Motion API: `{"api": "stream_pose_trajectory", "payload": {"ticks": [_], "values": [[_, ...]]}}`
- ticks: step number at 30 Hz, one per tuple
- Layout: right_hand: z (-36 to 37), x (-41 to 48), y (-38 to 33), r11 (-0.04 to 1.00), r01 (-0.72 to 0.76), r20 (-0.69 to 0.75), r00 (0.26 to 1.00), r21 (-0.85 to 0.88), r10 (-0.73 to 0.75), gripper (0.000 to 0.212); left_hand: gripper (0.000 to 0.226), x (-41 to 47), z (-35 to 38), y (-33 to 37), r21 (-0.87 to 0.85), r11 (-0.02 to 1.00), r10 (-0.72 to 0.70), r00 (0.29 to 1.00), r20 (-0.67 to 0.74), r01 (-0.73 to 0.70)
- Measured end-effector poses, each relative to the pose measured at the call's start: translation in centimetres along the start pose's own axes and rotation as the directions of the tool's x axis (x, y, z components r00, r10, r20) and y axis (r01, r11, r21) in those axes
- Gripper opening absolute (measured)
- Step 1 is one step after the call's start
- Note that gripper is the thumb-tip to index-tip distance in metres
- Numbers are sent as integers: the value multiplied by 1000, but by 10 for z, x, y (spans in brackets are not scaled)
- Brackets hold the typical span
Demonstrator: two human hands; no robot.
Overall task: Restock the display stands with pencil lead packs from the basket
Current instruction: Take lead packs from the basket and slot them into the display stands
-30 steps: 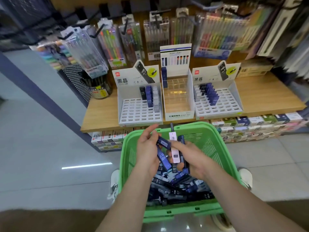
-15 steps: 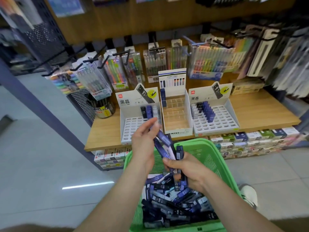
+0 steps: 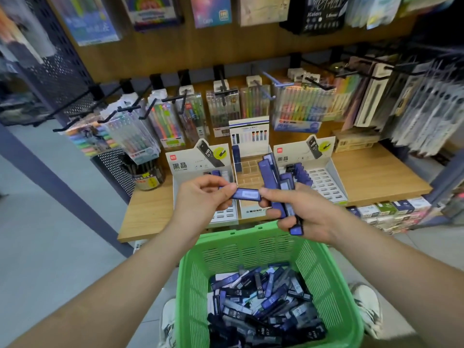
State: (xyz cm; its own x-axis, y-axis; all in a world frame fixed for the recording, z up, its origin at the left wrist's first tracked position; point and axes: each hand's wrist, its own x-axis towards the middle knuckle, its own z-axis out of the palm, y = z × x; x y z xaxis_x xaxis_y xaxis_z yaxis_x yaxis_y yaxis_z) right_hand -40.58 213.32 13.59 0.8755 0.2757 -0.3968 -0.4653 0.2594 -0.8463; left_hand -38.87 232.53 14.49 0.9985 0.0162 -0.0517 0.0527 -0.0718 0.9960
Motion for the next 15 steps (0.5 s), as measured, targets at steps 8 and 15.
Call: {"api": "stream_pose_trajectory", "payload": {"ticks": [8, 15], "values": [[-30, -2, -32, 964, -114, -47, 993, -239, 106, 13, 26, -1, 12, 11, 357, 915, 86, 957, 279, -186], [-44, 17, -28, 979, -81, -19, 997, -189, 79, 15, 14, 19, 23, 2, 235, 971, -16, 976, 218, -36]]}}
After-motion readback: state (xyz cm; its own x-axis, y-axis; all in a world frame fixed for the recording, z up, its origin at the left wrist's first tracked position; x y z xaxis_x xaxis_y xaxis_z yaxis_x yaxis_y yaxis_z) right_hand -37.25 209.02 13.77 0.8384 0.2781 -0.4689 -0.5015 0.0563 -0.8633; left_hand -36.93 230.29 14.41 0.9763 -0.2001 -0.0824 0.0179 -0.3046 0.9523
